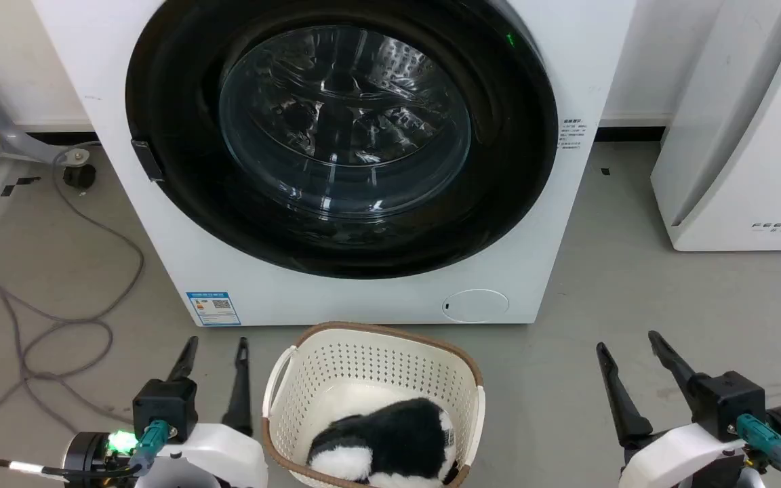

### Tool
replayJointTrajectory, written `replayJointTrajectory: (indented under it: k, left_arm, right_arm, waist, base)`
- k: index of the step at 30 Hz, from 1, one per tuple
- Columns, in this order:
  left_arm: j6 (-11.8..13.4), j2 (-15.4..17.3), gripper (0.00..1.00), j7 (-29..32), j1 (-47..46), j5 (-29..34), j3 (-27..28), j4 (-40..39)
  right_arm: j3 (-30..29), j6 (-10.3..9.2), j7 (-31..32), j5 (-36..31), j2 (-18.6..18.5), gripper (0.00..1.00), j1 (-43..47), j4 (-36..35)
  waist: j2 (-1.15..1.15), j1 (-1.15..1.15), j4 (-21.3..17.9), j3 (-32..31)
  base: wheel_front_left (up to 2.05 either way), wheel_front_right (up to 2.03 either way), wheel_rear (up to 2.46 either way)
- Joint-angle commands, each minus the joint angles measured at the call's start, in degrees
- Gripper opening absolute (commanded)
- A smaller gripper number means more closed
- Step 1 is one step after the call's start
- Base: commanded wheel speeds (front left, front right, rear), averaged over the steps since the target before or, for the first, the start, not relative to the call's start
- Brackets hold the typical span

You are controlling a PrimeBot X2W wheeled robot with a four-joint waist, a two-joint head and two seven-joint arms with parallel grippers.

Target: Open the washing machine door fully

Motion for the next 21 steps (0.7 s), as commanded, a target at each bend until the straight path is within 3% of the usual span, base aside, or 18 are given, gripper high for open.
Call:
replayJointTrajectory:
  k: [1,6,7,8,21]
  left_arm:
    - [-0.13,0.0,1.0,-0.73,-0.33,-0.37,-0.43,0.58]
    - [-0.22,0.0,1.0,-1.34,-0.71,-0.88,-0.87,1.12]
    - [-0.24,0.0,1.0,-1.46,-0.79,-0.98,-0.95,1.21]
    - [-0.27,0.0,1.0,-1.58,-0.86,-1.08,-1.03,1.3]
    - [-0.66,0.0,1.0,-3.01,-1.79,-2.2,-1.75,2.51]
  right_arm:
    - [-0.19,0.0,-0.54,0.46,0.0,1.0,0.25,0.19]
    - [-0.41,0.0,-1.03,0.91,0.01,1.0,0.4,0.2]
    - [-0.46,0.0,-1.13,0.99,0.01,0.44,0.42,0.19]
    - [-0.49,0.0,-1.23,1.1,0.01,0.0,0.43,0.17]
    - [-1.18,0.01,-2.71,4.08,0.01,0.0,0.22,0.97]
  waist:
    - [0.0,0.0,-0.06,0.0]
    - [0.0,0.0,-0.12,0.0]
    - [0.0,0.0,-0.14,0.0]
    - [0.0,0.0,-0.15,0.01]
    - [0.0,0.0,-0.31,0.06]
  base:
    - [0.0,0.0,0.0]
    - [0.0,0.0,0.0]
    - [0.0,0.0,0.0]
    - [0.0,0.0,0.0]
    - [0.0,0.0,0.0]
